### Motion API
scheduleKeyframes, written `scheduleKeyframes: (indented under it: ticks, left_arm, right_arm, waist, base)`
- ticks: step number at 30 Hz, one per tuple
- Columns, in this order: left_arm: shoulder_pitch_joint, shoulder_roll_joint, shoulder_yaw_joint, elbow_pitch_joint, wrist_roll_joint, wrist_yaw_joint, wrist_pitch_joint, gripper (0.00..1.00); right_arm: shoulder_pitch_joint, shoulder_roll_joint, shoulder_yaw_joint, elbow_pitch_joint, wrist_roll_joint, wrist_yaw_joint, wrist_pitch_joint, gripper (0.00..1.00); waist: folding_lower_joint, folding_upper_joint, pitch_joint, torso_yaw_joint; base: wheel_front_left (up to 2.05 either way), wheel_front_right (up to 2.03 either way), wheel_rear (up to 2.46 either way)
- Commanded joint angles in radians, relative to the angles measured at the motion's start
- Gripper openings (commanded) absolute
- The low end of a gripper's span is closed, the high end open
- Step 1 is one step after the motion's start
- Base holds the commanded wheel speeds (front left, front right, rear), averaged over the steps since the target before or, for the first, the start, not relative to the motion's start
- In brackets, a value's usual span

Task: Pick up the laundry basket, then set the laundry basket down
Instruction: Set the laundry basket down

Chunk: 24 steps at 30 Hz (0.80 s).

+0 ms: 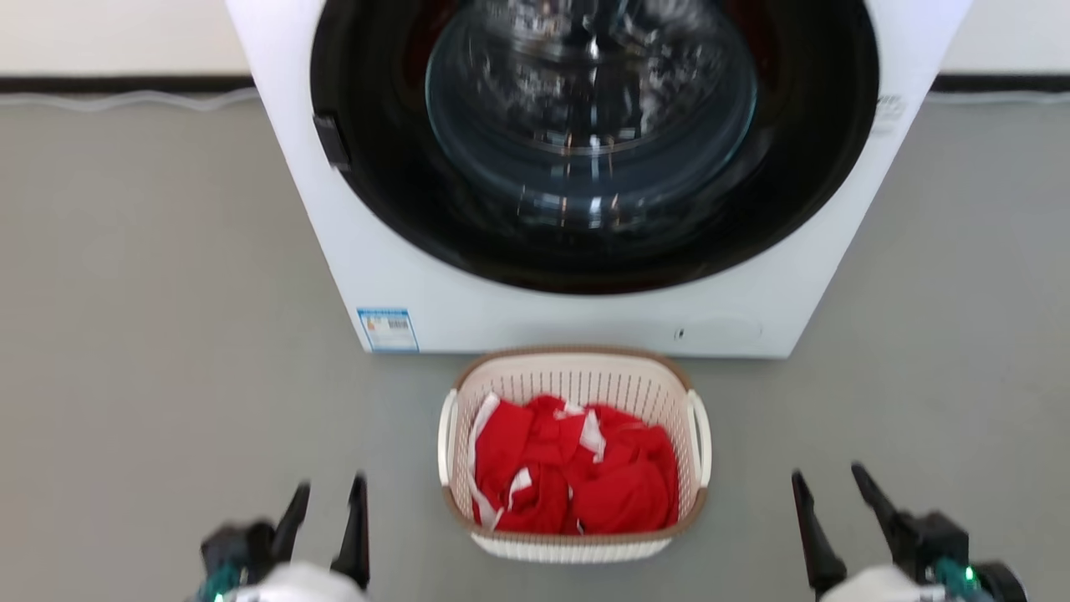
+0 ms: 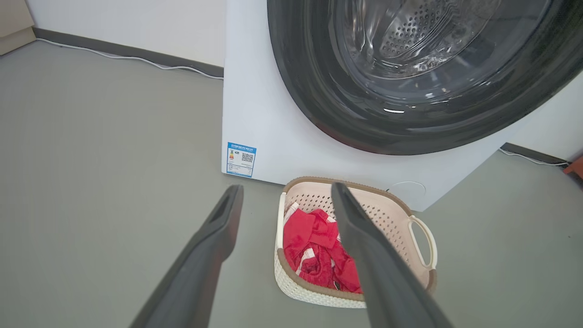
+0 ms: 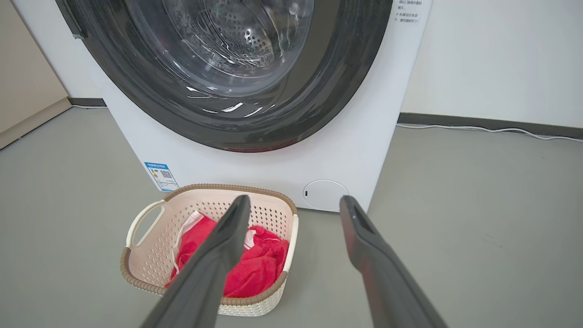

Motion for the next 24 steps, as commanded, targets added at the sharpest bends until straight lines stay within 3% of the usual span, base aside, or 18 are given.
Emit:
scheduleKeyframes:
  ticks: [1, 10, 24]
  left_arm:
    - [0.018, 0.016, 0.041, -0.03, 0.009, -0.009, -0.005, 1.0]
    - [0.152, 0.008, 0.111, -0.119, 0.059, -0.018, -0.005, 1.0]
    - [0.197, -0.004, 0.153, -0.171, 0.076, -0.03, -0.005, 1.0]
  right_arm:
    - [0.017, -0.002, 0.019, -0.034, 0.008, -0.001, -0.012, 1.0]
    - [0.113, -0.002, 0.007, -0.083, 0.006, -0.001, -0.012, 1.0]
    - [0.154, -0.002, -0.007, -0.124, 0.0, -0.001, -0.012, 1.0]
  waist:
    - [0.0, -0.0001, -0.05, -0.008]
    - [0.0, -0.0001, -0.108, -0.029]
    - [0.0, -0.0001, -0.122, -0.028]
  base:
    - [0.0, 0.0, 0.0]
    - [0.0, 0.0, 0.0]
    - [0.0, 0.0, 0.0]
